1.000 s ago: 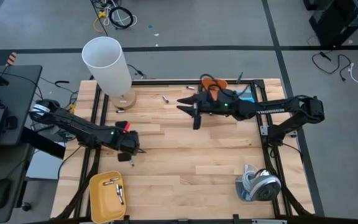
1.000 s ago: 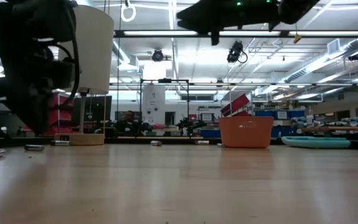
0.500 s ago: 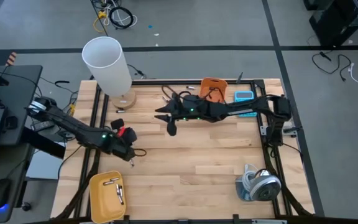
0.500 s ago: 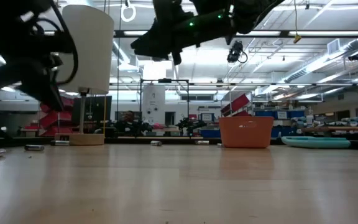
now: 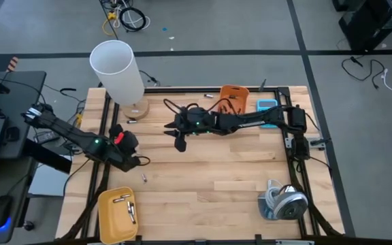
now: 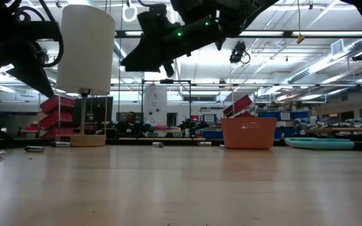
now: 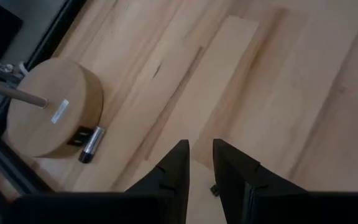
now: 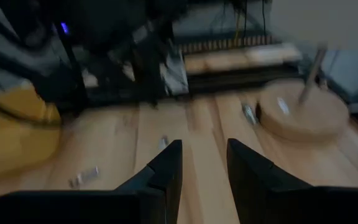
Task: Sort batteries
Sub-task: Put the silver battery into the yellow bin
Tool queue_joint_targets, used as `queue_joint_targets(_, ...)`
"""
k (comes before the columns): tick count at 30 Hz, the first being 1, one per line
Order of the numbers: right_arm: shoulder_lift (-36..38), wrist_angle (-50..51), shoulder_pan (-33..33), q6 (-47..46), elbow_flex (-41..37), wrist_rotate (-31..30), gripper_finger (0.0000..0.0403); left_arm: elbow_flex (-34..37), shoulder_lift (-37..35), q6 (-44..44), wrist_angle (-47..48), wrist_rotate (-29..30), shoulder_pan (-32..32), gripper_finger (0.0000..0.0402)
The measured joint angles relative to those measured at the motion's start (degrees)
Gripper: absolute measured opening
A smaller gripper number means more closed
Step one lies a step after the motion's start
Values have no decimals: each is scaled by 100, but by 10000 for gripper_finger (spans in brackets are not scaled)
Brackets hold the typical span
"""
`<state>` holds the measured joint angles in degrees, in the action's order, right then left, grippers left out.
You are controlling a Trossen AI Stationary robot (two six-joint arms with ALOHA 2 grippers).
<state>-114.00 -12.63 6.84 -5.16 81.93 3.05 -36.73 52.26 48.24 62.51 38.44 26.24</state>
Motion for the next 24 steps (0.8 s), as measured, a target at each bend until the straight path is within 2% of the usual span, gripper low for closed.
queue_joint_targets(3, 167, 492, 60, 85, -4, 10, 112, 0, 104, -3, -66, 172, -12, 73)
queue_joint_targets(7, 442, 1276, 129, 312, 4, 377, 111, 0, 171, -34, -372, 155, -15, 73)
queue_joint_targets(12, 595, 2672, 165, 582, 2, 751, 111, 118, 376, -620, -479, -673, -109, 45)
queue_joint_targets(14, 602, 3007, 165, 667, 2, 758, 111, 190, 485, -646, -497, -775, -214, 24)
queue_joint_targets(16, 602, 3232, 165, 711, -7, 760, 111, 288, 584, -648, -550, -770, -393, 7)
queue_joint_targets(19, 602, 3336, 177, 772, -103, 905, 111, 376, 646, -807, -605, -978, -640, 5)
queue_joint_targets(24, 606, 3494, 251, 870, -298, 1825, 111, 472, 663, -1867, -1393, -1501, -708, 2)
